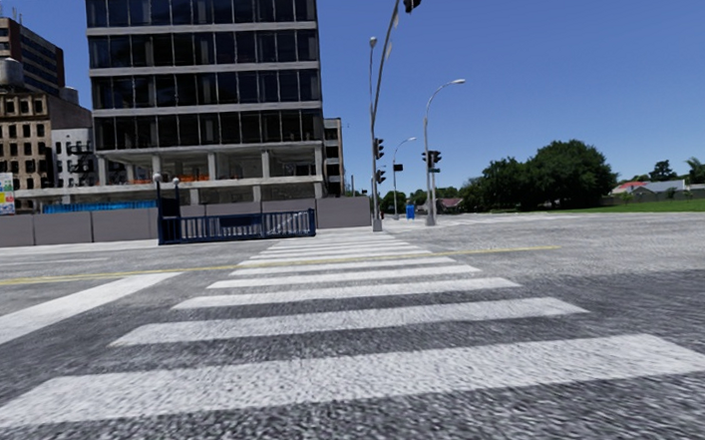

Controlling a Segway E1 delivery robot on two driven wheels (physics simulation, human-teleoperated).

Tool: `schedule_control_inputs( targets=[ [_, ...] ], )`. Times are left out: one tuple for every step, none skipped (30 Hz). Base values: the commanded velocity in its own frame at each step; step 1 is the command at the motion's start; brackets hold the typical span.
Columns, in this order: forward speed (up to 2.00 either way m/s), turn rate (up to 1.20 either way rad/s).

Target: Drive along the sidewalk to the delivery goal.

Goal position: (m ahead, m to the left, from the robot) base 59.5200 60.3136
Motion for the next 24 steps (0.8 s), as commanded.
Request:
schedule_control_inputs(
  targets=[
    [1.23, 0.00],
    [1.23, 0.00],
    [1.23, 0.00],
    [1.23, 0.00],
    [1.23, 0.00],
    [1.23, 0.00],
    [1.23, 0.00],
    [2.00, 0.00],
    [2.00, 0.00],
    [2.00, 0.00],
    [2.00, 0.00],
    [2.00, 0.00],
    [2.00, 0.00],
    [2.00, 0.00],
    [2.00, 0.00],
    [2.00, 0.00],
    [2.00, 0.00],
    [2.00, 0.00],
    [2.00, 0.00],
    [2.00, 0.00],
    [2.00, 0.00],
    [2.00, 0.00],
    [2.00, 0.00],
    [2.00, 0.00]
  ],
)
